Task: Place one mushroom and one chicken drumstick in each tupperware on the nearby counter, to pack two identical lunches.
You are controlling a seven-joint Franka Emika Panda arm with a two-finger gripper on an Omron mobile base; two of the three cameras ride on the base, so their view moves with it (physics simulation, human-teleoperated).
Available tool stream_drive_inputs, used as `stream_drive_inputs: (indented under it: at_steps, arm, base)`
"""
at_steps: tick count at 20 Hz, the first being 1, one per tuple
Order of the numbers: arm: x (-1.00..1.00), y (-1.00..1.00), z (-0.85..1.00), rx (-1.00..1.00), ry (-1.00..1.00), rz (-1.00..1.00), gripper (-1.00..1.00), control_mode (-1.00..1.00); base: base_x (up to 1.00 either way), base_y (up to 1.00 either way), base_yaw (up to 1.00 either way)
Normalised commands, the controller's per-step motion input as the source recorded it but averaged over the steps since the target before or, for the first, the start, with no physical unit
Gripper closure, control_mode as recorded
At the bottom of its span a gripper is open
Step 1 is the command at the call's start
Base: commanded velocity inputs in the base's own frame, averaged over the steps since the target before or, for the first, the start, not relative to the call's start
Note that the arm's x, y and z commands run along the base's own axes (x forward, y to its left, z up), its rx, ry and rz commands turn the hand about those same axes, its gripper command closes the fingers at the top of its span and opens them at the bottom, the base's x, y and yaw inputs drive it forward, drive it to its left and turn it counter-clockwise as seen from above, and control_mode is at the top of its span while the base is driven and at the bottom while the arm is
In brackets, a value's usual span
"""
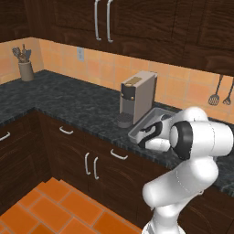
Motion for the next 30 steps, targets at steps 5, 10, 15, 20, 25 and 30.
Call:
stream_drive_inputs:
  at_steps: [5, 10, 15, 20, 25, 30]
  arm:
    - [0.07, 0.0, -0.02, 0.0, 0.0, 0.0, -1.0, -1.0]
    - [-0.07, 0.0, 0.2, 0.01, -0.04, 0.0, -1.0, -1.0]
    - [0.12, -0.19, -0.09, 0.0, 0.11, 0.0, -1.0, -1.0]
    - [-0.51, 0.06, 0.43, 0.0, -0.12, 0.0, -1.0, -1.0]
    - [-0.78, 0.28, 0.77, 0.0, -0.02, -0.01, -1.0, -1.0]
    - [-0.77, 0.19, 0.99, 0.0, 0.01, 0.0, -1.0, -1.0]
  base:
    - [0.0, 0.0, 0.0]
    - [0.0, 0.0, 0.0]
    - [0.0, 0.0, 0.0]
    - [0.0, 0.0, 0.0]
    - [0.0, 0.0, 0.0]
    - [0.0, 0.0, 0.0]
